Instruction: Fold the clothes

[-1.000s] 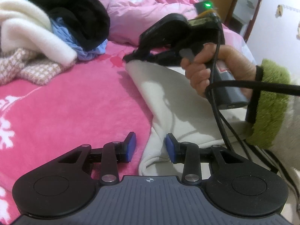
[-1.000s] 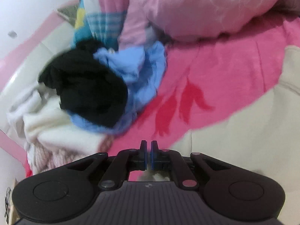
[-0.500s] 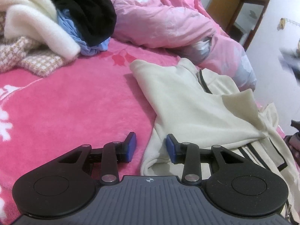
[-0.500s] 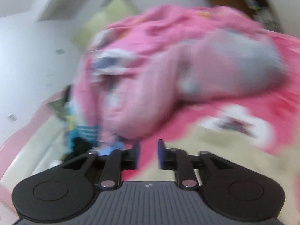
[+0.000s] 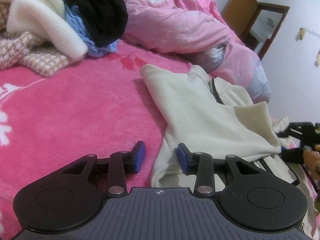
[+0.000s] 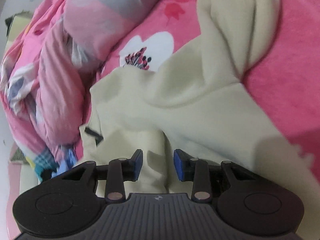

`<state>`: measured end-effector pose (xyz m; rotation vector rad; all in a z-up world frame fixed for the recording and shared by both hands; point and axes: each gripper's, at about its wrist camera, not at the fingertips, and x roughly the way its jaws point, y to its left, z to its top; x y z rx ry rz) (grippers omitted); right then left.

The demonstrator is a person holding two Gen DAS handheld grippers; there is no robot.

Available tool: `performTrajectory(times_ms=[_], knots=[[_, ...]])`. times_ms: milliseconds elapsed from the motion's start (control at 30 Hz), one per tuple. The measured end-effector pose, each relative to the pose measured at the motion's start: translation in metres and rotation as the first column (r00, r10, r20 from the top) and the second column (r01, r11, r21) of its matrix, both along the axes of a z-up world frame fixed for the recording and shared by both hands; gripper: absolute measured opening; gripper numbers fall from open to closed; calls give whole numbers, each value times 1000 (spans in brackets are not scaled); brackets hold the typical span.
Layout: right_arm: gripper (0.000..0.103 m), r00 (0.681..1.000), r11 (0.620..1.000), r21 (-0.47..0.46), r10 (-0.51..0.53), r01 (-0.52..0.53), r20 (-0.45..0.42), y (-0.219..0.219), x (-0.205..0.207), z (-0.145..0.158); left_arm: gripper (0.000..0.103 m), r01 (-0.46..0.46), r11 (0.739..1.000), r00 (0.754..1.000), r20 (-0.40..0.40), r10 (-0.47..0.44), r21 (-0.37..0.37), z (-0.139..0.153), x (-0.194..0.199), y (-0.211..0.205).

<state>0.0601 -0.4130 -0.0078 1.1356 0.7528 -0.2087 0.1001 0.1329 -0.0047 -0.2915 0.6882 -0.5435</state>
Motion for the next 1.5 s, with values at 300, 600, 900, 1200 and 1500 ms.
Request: performTrajectory(times_ms=[300,600,900,1200,1500], knots=[[9,993,763,-645,36,48,117,55,-4,86,39,5,1000,1000,-1,-5,-1,0,0,1],[33,995,617,-786,-92,35,-28,63,-3,67,38,5,1000,1000,-1,-5,-2,0,0,2],[29,957,551,-819,289,-162,5,113,32,63,39,3,1000,1000,-1,-3,-4,1,-1,0],[10,964,803,-581,240,-132,111,44,23,47,38,-17,1000,1000,-7,17,-14,8,-4,7],[37,975,865,-466,-100,185,201,-86,-89,83,39,-107,990,993,67,101,89,53,-29,-3]])
